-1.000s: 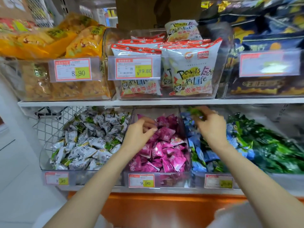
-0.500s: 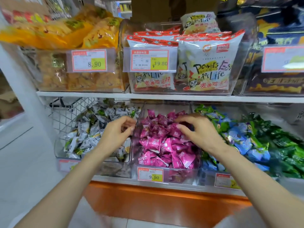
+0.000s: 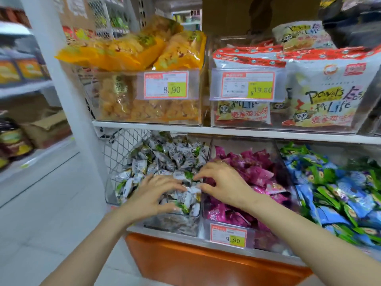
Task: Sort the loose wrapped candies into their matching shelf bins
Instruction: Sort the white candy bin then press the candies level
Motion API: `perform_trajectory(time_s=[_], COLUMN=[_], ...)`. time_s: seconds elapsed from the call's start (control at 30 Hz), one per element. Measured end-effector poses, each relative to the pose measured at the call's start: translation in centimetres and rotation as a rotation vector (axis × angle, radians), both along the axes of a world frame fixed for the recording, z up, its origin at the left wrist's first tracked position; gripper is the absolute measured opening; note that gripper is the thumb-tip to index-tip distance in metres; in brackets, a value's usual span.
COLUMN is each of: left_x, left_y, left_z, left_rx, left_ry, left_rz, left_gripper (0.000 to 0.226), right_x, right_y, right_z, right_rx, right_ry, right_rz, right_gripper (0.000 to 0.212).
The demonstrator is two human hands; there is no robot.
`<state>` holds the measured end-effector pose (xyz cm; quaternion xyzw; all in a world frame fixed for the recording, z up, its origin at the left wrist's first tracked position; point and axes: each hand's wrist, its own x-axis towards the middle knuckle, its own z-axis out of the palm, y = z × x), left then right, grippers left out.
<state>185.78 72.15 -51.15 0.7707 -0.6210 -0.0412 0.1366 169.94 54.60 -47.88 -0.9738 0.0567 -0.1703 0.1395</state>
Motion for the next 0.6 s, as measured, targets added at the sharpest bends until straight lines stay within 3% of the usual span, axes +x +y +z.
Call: perform_trajectory(time_s=[0.2,0.37,0.47,0.6], left_x=[0.7,2.0,2.5,3.0], left_y=[-1.8,-3.2,-3.6,-4.0], left_z=[0.0,0.0,0.2,0.2], left_rx=[0.024,0.043,0.023,-0.014], left_ry=[-0.191,-0.235,-0.206,-0.172], left_rz=[0.073,0.125,0.127,0.131], left_gripper=[0.069,0.065,0.078,0.06], right_x=[2.7,6.2,7.6,8.4], right_y=[0.8,0.7,0.1,-1.7], right_z=[1.1,2.0,2.1,2.2], right_rx=[-0.256,-0.187,-0.181,-0.198], right_ry=[0.445,0.67,0.734,0.603], right_rz=[-0.116,-0.123,-0.109,-0.198], right_gripper=[0.065,0.055,0.046,0.045])
